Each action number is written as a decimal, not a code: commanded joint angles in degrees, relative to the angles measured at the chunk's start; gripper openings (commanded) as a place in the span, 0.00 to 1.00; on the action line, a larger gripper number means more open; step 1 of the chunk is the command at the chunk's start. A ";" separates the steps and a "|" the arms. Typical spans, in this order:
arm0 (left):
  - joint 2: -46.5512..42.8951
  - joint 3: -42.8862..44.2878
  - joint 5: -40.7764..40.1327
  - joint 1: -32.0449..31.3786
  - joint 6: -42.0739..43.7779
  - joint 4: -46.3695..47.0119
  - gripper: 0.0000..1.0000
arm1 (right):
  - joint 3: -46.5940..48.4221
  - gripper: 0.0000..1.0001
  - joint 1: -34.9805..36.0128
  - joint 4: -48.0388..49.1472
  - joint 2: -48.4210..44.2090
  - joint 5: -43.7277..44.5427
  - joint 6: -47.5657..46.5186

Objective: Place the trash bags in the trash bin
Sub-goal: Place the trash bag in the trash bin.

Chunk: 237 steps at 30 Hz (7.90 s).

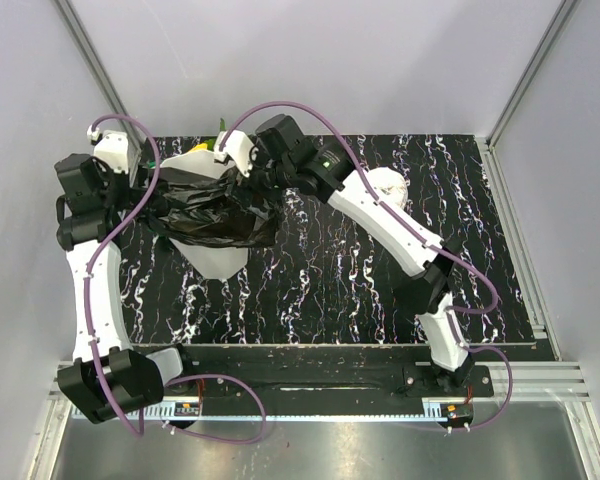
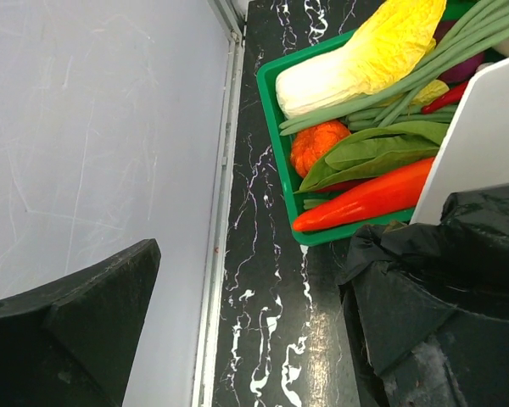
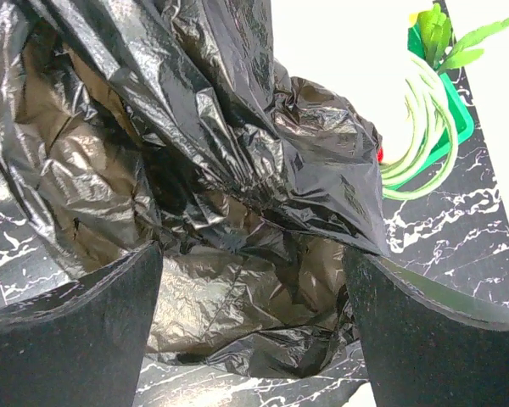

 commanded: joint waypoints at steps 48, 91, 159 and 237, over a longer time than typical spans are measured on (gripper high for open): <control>2.71 6.43 -5.56 1.05 -11.98 9.18 0.99 | 14.79 1.00 -9.95 4.75 9.04 -17.86 18.43; 5.70 -0.43 -4.07 1.05 -11.98 13.66 0.99 | 18.75 0.23 -13.91 20.13 18.79 -27.18 29.51; -1.68 -11.32 -2.22 1.23 -3.46 11.72 0.99 | -8.58 0.77 -15.49 9.25 -1.49 0.06 7.99; -7.05 -31.10 -5.56 1.84 4.46 21.13 0.00 | -10.25 0.07 -12.59 12.84 10.36 -17.51 17.03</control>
